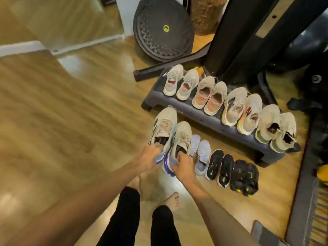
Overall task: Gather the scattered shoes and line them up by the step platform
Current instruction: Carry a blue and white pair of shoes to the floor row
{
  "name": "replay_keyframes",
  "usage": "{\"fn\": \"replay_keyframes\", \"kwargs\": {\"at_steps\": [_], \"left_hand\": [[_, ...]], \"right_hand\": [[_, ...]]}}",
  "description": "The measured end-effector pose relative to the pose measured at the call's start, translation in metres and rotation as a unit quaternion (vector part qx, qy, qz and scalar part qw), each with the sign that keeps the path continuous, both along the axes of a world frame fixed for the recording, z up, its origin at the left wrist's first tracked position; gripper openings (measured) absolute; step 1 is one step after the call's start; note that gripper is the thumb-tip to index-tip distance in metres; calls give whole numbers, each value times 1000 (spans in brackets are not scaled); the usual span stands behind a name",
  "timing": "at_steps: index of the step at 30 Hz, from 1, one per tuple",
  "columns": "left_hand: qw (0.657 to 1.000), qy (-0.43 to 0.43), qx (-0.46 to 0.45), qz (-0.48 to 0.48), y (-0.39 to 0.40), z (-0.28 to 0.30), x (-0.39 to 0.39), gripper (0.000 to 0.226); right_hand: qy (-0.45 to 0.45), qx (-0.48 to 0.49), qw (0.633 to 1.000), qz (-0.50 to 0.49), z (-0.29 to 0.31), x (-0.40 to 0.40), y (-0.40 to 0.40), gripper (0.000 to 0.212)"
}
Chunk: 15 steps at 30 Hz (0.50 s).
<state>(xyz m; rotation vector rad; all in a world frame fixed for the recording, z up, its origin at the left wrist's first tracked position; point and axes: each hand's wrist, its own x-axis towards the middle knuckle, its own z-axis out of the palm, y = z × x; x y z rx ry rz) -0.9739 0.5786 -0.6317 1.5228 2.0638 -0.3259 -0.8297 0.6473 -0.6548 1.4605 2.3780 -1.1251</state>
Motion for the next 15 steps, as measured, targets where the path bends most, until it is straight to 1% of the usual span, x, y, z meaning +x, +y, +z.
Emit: {"fn": "replay_keyframes", "kwargs": {"at_steps": [3, 7, 8, 10, 13, 15], "left_hand": [[1000, 4, -16, -14, 29, -83, -26, 42], [1000, -22, 1, -15, 54, -206, -64, 36], [999, -25, -1, -23, 60, -236, -72, 35], [999, -26, 5, -37, 69, -297, -85, 32], [998, -17, 21, -59, 82, -385, -94, 31], [997, -26, 26, -65, 91, -428, -91, 31]], "right_hand": [[-4, -11, 1000, 11, -81, -15, 23, 25], [10, -14, 1000, 3, -196, -31, 45, 42], [14, -18, 1000, 4, -225, -35, 52, 38], [10, -18, 1000, 2, -285, -40, 61, 23], [-2, -7, 1000, -3, -365, -44, 73, 26], [-4, -1, 1000, -15, -406, -48, 80, 31]]}}
